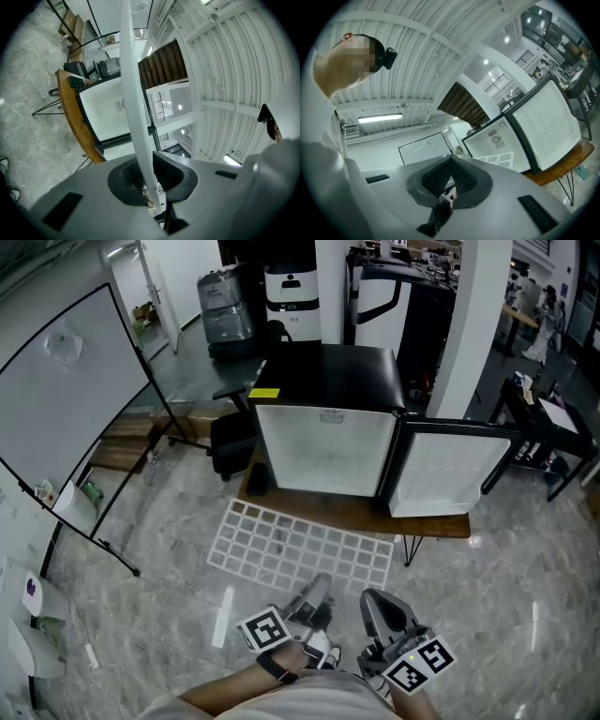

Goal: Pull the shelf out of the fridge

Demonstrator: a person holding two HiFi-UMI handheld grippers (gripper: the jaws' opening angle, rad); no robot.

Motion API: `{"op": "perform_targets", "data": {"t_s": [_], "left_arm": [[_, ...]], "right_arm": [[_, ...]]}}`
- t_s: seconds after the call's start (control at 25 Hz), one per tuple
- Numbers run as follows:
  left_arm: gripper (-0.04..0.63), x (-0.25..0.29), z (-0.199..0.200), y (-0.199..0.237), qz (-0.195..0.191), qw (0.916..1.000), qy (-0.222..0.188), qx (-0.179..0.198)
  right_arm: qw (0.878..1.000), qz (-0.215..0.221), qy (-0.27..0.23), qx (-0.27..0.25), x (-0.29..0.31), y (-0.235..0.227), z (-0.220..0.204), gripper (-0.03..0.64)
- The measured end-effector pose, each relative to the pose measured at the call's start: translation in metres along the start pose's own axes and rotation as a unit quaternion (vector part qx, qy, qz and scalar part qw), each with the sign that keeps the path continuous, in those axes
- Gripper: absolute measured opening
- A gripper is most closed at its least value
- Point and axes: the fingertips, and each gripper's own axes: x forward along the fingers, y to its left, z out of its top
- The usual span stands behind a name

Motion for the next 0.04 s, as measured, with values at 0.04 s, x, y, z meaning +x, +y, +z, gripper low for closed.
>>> {"op": "perform_targets", "data": {"t_s": [0.04], "left_arm": [[0.026, -0.0005, -0.0005, 0.0000, 0.000, 1.0000, 0.000, -0.001]], "right_arm": [[1.000, 0.000, 0.000, 0.000, -0.0004, 0.0003, -0.0001, 0.017]]}}
